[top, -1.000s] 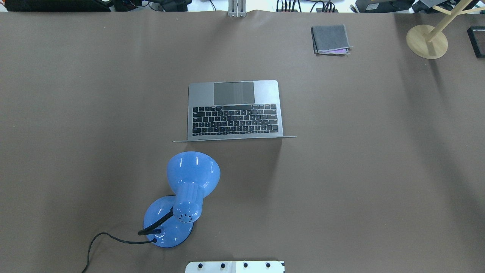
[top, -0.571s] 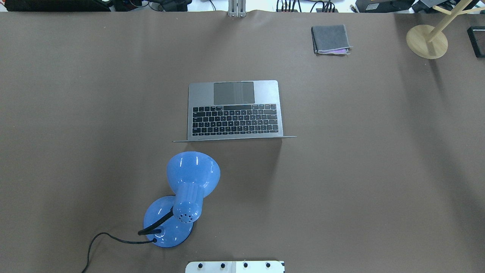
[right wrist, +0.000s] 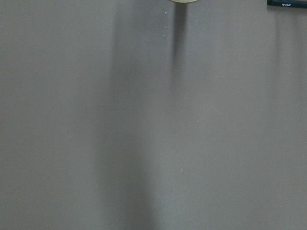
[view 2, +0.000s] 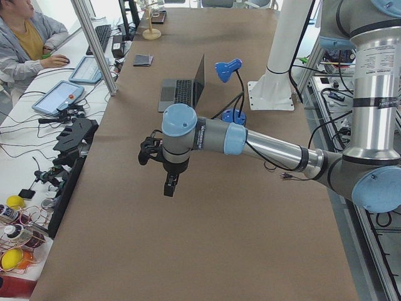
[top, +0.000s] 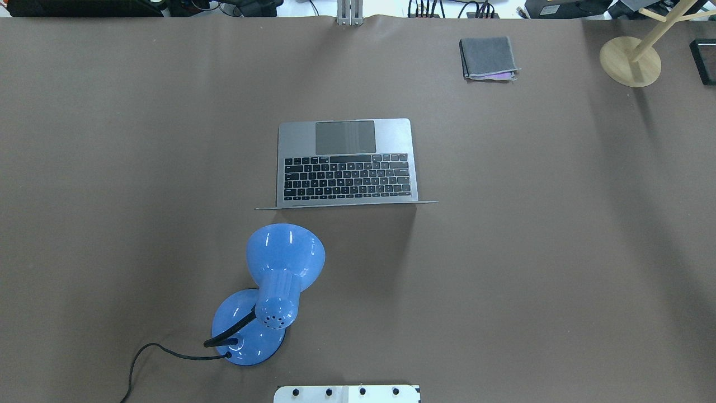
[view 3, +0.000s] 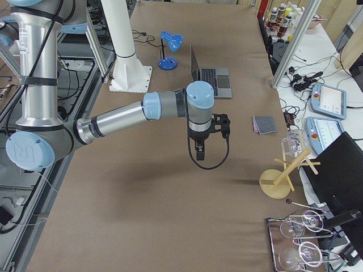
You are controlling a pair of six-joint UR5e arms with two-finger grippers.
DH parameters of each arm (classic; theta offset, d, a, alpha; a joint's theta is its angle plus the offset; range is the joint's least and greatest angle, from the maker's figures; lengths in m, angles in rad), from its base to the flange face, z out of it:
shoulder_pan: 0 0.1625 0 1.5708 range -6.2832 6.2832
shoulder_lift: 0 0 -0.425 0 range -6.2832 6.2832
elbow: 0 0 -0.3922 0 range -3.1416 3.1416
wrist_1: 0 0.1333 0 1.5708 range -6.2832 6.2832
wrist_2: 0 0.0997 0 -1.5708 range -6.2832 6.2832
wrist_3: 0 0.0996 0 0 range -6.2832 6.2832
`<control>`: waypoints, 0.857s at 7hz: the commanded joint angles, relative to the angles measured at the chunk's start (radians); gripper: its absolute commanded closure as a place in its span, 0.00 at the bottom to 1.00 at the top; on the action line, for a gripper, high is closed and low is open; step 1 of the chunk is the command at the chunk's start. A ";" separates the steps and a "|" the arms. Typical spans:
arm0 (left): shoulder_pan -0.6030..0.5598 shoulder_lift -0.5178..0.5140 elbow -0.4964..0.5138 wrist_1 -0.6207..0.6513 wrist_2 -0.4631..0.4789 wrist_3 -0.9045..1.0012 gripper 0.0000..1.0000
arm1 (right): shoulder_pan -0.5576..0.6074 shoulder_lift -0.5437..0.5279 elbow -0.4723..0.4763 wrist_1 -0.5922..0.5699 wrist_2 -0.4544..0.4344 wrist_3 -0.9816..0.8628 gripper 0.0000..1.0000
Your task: Close laptop
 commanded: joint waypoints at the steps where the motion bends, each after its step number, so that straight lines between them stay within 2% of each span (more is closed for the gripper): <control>1: 0.002 -0.001 -0.020 -0.006 -0.002 -0.039 0.02 | -0.002 0.002 0.012 0.005 0.009 0.019 0.00; 2: 0.012 -0.007 -0.053 -0.005 -0.025 -0.149 0.02 | -0.032 0.007 0.052 0.007 0.012 0.108 0.00; 3: 0.088 -0.009 -0.114 -0.005 -0.026 -0.285 0.03 | -0.101 0.012 0.114 0.007 0.011 0.238 0.00; 4: 0.148 -0.012 -0.156 -0.005 -0.026 -0.382 0.16 | -0.162 0.018 0.155 0.008 0.009 0.300 0.06; 5: 0.234 -0.014 -0.215 -0.005 -0.020 -0.483 0.46 | -0.219 0.025 0.187 0.055 0.006 0.393 0.28; 6: 0.324 -0.015 -0.283 -0.006 -0.017 -0.628 0.99 | -0.294 0.038 0.210 0.118 0.006 0.537 0.76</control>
